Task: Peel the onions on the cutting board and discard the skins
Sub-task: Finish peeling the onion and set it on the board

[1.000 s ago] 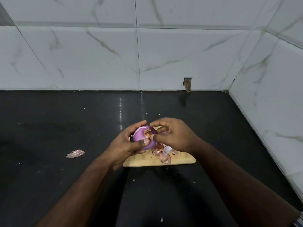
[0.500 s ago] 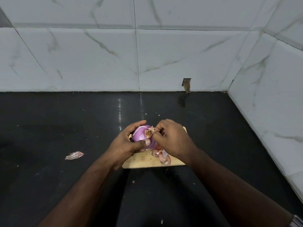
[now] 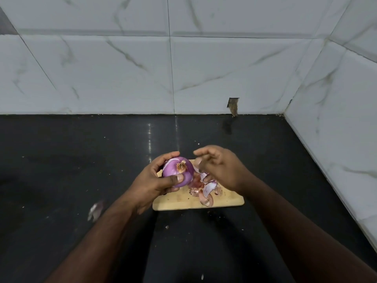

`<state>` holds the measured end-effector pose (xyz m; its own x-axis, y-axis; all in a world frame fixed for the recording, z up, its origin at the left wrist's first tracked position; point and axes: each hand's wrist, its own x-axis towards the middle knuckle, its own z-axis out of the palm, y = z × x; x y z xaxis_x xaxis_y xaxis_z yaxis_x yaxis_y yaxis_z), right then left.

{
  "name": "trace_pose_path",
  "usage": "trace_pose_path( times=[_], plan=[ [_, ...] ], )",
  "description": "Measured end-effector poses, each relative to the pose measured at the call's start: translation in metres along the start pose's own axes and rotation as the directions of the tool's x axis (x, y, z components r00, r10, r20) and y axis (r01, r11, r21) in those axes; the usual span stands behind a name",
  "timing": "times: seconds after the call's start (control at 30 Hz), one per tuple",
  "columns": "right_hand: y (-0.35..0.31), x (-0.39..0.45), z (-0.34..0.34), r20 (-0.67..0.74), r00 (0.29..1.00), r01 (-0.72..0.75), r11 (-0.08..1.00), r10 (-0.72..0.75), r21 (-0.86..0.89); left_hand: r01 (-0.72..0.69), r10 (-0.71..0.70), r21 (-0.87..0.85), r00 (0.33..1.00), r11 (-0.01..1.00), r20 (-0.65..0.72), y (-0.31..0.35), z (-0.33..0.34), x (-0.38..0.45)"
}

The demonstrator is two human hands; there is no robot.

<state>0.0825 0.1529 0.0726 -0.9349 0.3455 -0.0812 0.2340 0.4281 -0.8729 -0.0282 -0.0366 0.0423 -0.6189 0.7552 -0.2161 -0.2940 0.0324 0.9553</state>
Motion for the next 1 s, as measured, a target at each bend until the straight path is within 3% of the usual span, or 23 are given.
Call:
trace_pose_path(
  times=[0.07, 0.17, 0.23, 0.4, 0.53, 0.63, 0.83, 1.0],
  plan=[
    [-0.003, -0.002, 0.012, 0.034, 0.997, 0.071, 0.994, -0.068, -0.088, -0.009, 0.009, 0.009, 1.000, 1.000, -0.009, -0.001, 0.003, 0.002],
    [0.001, 0.000, 0.027, -0.145, 0.981, 0.116, 0.988, -0.130, -0.101, -0.021, 0.021, 0.050, 1.000, 0.999, -0.009, 0.000, 0.004, 0.003],
    [0.004, 0.001, 0.032, -0.198, 0.974, 0.094, 0.992, -0.110, -0.090, -0.026, 0.026, 0.054, 1.000, 0.998, -0.001, 0.000, 0.004, 0.002],
    [0.004, 0.006, 0.040, -0.234, 0.971, -0.016, 0.967, -0.045, -0.254, -0.017, 0.017, 0.019, 1.000, 1.000, -0.023, -0.004, 0.007, 0.004],
    [0.016, 0.012, 0.027, -0.293, 0.949, -0.141, 0.987, 0.113, -0.076, -0.014, 0.015, -0.095, 1.000, 0.995, 0.013, -0.004, 0.003, 0.002],
    [0.022, 0.011, 0.020, -0.247, 0.944, -0.206, 0.976, 0.217, 0.070, 0.017, -0.001, -0.207, 0.997, 0.978, 0.076, -0.007, 0.003, 0.002],
    [0.027, 0.011, 0.029, -0.291, 0.956, -0.110, 0.950, 0.022, -0.292, 0.094, -0.041, -0.343, 0.986, 0.935, 0.161, -0.014, 0.004, 0.007],
    [0.024, 0.015, 0.032, -0.210, 0.977, -0.053, 0.903, -0.042, -0.427, 0.104, -0.041, -0.379, 0.984, 0.920, 0.172, -0.018, 0.005, 0.010]
  ],
)
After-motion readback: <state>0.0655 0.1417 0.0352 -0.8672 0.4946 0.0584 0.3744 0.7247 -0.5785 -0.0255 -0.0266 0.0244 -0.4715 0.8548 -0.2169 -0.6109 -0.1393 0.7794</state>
